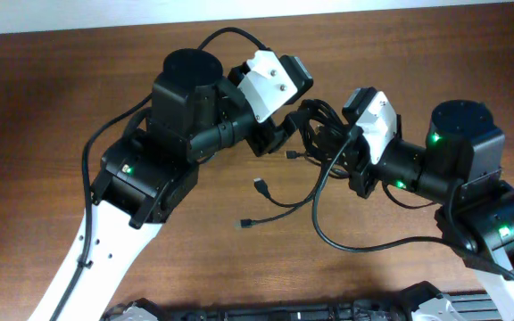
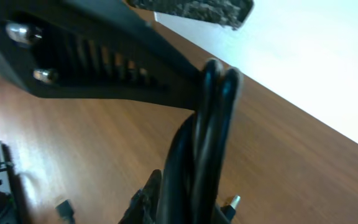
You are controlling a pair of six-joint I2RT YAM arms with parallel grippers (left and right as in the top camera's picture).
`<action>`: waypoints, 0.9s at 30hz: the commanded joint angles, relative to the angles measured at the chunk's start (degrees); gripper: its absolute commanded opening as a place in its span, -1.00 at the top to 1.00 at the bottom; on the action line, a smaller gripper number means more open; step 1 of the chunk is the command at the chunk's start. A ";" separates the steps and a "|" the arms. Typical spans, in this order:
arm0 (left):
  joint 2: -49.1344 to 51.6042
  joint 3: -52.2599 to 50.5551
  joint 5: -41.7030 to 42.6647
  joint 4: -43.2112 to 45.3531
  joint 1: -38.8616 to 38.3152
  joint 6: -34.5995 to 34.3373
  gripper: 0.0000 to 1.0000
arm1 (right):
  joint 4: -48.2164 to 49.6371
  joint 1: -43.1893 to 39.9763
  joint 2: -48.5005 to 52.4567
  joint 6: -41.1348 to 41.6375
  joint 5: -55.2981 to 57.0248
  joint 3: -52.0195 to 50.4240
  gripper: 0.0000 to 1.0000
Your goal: Untangle cables
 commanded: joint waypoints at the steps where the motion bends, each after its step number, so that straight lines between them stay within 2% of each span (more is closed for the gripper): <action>1: 0.04 0.26 -0.85 -0.74 -0.09 5.75 -0.19 | 1.42 0.39 -0.55 -0.57 -10.38 0.46 0.92; 4: 0.26 0.26 -0.33 -0.79 -0.09 7.21 -0.27 | 1.77 0.39 -0.55 -0.59 -11.61 0.46 0.92; 11: 0.37 0.26 1.95 -1.01 -0.09 8.98 -0.32 | 3.04 0.39 -0.55 -0.57 -11.78 0.46 0.92; 19: 0.37 0.26 2.23 0.26 -0.09 9.75 -0.17 | 2.32 0.39 -0.52 -0.59 -13.70 0.46 0.92; 23: 0.37 0.26 2.78 0.15 -0.09 9.75 -0.34 | 2.54 0.39 -0.52 -0.59 -15.26 0.46 0.92; 25: 0.39 0.26 5.22 0.17 -0.09 9.77 -0.30 | 2.58 0.39 -0.52 -0.59 -16.39 0.46 0.92; 27: 0.44 0.26 6.43 0.20 -0.09 9.77 -0.17 | 2.56 0.39 -0.52 -0.59 -17.42 0.46 0.92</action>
